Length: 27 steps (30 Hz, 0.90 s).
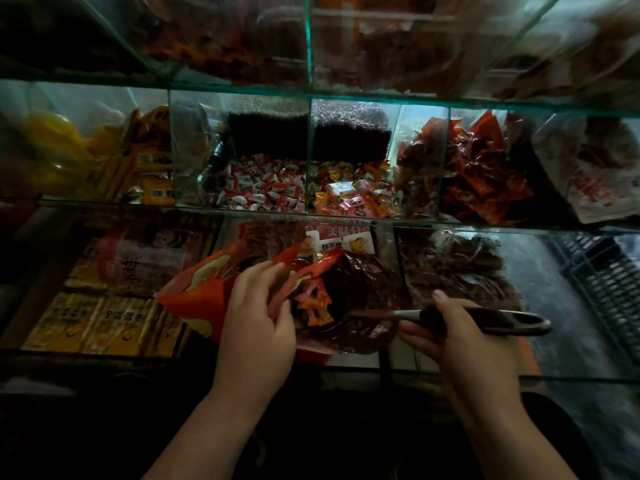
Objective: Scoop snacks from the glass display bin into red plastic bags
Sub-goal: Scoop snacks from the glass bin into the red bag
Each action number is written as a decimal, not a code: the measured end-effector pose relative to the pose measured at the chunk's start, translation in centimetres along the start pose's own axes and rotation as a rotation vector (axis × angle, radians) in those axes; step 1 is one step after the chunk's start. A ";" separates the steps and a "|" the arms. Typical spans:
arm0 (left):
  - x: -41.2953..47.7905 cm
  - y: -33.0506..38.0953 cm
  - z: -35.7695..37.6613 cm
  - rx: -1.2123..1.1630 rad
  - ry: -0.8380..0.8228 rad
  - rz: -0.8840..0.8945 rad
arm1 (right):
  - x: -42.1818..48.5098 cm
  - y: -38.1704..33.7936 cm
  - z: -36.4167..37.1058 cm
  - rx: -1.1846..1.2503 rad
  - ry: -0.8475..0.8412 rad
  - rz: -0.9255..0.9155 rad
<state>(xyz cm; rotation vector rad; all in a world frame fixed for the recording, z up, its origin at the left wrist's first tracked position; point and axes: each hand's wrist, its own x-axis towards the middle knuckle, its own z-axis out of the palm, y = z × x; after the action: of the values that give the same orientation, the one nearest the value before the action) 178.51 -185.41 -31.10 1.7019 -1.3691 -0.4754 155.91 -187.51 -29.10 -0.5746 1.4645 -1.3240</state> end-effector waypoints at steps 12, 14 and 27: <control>0.2 1.2 3.7 0.267 -0.406 0.121 | -1.9 -3.7 -2.8 0.146 -0.037 -0.003; 0.7 1.2 4.0 0.255 -0.410 0.102 | -2.3 -4.0 -2.9 0.171 -0.087 0.024; 2.9 3.6 4.8 0.273 -0.168 0.312 | -3.3 -6.5 -2.0 0.303 -0.188 0.001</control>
<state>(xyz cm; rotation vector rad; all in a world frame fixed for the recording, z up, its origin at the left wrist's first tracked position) 173.77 -189.95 -30.12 1.6459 -1.8551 -0.2660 153.43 -185.61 -22.17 -0.4845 1.0863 -1.4176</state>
